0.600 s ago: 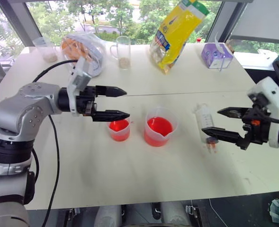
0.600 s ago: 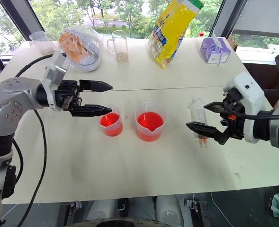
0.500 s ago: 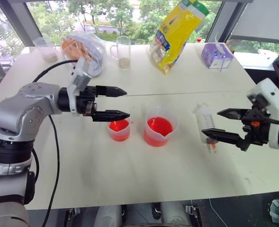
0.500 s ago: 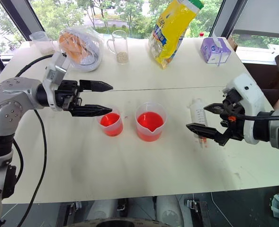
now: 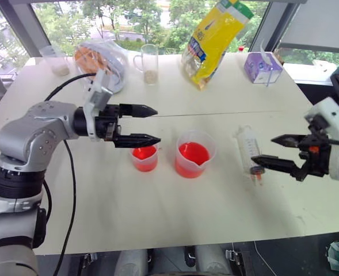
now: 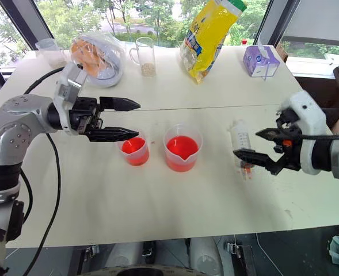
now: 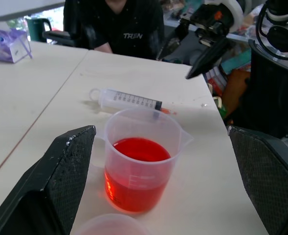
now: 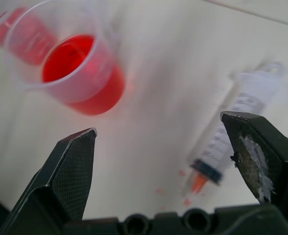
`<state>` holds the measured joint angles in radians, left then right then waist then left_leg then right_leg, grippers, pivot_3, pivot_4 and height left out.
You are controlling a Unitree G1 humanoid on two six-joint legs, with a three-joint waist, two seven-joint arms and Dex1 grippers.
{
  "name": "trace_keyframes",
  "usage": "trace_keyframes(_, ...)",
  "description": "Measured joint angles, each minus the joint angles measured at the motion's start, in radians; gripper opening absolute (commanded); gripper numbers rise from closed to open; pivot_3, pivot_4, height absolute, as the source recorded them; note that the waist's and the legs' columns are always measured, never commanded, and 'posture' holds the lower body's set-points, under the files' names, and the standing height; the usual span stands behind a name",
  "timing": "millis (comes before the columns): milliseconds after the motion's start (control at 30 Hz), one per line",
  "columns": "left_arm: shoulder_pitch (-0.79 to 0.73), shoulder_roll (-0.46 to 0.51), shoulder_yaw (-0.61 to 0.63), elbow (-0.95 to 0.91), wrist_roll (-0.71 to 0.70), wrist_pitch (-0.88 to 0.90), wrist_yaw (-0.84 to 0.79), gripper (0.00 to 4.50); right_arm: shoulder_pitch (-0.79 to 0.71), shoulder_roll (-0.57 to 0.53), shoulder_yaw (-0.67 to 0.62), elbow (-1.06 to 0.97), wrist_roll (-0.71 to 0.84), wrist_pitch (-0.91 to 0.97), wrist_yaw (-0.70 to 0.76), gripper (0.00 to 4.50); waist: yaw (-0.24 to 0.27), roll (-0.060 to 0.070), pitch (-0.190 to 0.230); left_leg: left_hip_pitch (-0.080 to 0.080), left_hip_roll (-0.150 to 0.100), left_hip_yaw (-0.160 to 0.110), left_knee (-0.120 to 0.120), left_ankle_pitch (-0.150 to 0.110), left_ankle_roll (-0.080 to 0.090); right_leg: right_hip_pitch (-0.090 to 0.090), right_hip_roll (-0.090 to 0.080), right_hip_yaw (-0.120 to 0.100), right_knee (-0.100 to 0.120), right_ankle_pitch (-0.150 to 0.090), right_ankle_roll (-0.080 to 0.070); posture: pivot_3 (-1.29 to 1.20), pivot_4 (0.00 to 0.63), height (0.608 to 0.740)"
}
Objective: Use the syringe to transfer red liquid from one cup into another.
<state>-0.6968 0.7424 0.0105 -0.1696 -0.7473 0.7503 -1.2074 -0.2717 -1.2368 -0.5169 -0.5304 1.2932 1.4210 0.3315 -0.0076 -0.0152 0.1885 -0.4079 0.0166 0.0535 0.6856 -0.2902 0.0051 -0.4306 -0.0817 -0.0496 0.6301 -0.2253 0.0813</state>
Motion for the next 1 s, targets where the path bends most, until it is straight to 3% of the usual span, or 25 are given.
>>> trace_keyframes(200,-0.007,-0.034,-0.039,0.013,0.029,-0.032,-0.018,4.50,-0.127,0.013,0.120,0.126,-0.048,0.031,-0.073,4.42,0.000,0.000,0.000,0.000,0.000,0.000,0.001,0.000,0.000,0.000,0.000,0.000,0.000,0.000,0.000,0.00,0.150,0.740)
trace_keyframes(500,-0.017,-0.056,-0.070,0.032,0.062,-0.058,-0.032,4.50,-0.371,0.244,0.379,0.446,-0.276,0.131,-0.170,4.42,-0.003,0.000,0.000,-0.001,0.000,0.001,0.000,0.000,0.000,-0.001,0.001,0.001,0.000,0.000,0.000,0.00,0.150,0.740)
trace_keyframes(667,-0.008,-0.060,-0.069,0.019,0.070,-0.063,-0.011,4.50,-0.490,0.322,0.508,0.604,-0.447,0.110,-0.143,4.42,-0.001,0.000,0.000,-0.001,0.000,0.001,0.000,0.000,0.000,-0.001,0.000,0.001,0.000,0.000,0.000,0.00,0.150,0.740)
trace_keyframes(933,0.006,-0.063,-0.067,-0.008,0.067,-0.059,0.013,4.50,-0.529,0.392,0.676,0.712,-0.629,0.054,-0.034,4.42,-0.004,0.000,0.000,-0.001,0.000,0.001,0.000,0.000,0.000,-0.001,0.000,0.001,0.000,0.000,0.000,0.00,0.150,0.740)
trace_keyframes(1000,0.017,-0.062,-0.066,-0.022,0.065,-0.058,0.016,4.50,-0.530,0.395,0.690,0.714,-0.655,0.043,-0.013,3.92,-0.006,-0.001,-0.001,0.000,0.000,0.001,0.000,0.000,0.000,-0.001,0.000,0.001,0.000,0.000,0.000,0.00,0.150,0.740)
